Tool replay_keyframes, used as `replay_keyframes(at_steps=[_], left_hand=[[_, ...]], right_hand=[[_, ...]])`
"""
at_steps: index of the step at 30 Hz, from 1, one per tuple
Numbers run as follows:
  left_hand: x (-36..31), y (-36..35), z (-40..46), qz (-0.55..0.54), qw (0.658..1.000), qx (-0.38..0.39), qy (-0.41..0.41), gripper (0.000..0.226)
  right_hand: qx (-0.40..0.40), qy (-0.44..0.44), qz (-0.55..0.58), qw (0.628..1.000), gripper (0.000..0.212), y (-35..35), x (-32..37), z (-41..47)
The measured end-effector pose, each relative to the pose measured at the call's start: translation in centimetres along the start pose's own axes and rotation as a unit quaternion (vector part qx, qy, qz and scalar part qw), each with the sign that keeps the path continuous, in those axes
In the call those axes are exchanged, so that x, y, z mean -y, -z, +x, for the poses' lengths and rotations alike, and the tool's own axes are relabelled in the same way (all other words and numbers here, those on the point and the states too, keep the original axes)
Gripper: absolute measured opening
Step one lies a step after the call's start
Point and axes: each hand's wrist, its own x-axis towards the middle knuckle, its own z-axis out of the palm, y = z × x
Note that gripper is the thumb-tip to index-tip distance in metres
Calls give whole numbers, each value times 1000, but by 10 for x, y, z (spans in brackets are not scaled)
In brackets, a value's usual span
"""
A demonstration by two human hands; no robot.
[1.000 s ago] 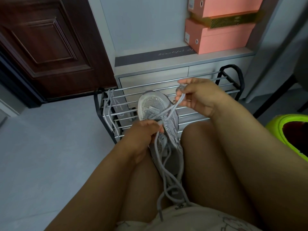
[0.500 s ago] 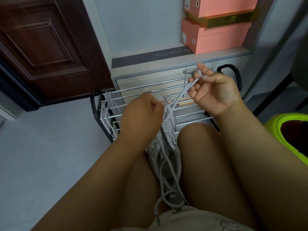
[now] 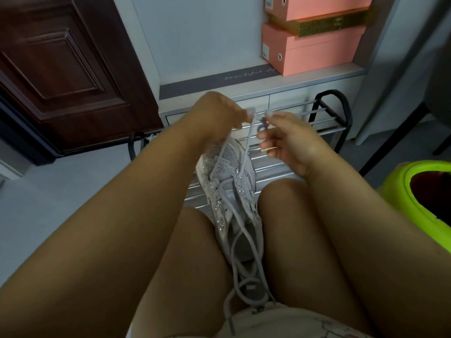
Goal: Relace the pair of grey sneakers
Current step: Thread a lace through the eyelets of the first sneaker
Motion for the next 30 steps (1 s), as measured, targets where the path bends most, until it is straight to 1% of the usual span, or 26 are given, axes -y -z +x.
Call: replay_keyframes(at_steps=[1,3,4,6,7,8,9,11,13,15,17,19,21,22,24,27,30], left_hand=[[-1,1,5,-27,1000,-6,12,26],[-3,2,10,-78,997,-6,24,28],[-3,1,12,-95,995,-6,30,30],[1,-1,15,-121,991,-18,50,33],[4,-2,16,-138,988,-28,65,33],[6,-2,16,-160,983,-37,81,32],[8,-2,16,-182,978,-45,94,31],[10,-2,16,-218,967,-56,119,29],[9,-3,16,-245,956,-71,145,29],[6,-5,17,-278,941,-93,166,30],[4,-3,17,-303,930,-124,169,33],[6,1,20,-278,938,-148,145,34],[7,4,21,-240,952,-152,117,32],[6,5,21,-237,953,-149,116,31],[3,5,21,-234,956,-131,115,29],[3,6,19,-199,971,-90,94,33],[9,11,17,-170,983,-40,54,33]], right_hand=[[23,9,-7,1000,11,-6,0,-2],[58,26,-14,998,28,-18,-2,-4],[75,26,11,997,34,-22,-2,-4],[91,-4,127,988,32,-23,-2,-2],[74,-26,187,979,25,-18,-1,-1],[39,-54,233,970,16,-9,-1,2],[-8,-84,270,959,13,2,-3,5],[-96,-137,324,931,21,23,-11,8],[-159,-168,357,905,22,36,-22,12],[-192,-172,359,897,21,41,-28,16],[-210,-151,342,904,22,43,-28,19],[-202,-128,297,924,23,43,-27,21],[-145,-108,212,960,17,41,-26,18],[-109,-99,167,975,14,39,-26,16],[-63,-72,111,989,12,35,-25,13],[-57,-40,106,992,15,33,-22,11],[-67,-49,126,989,23,30,-20,13]])
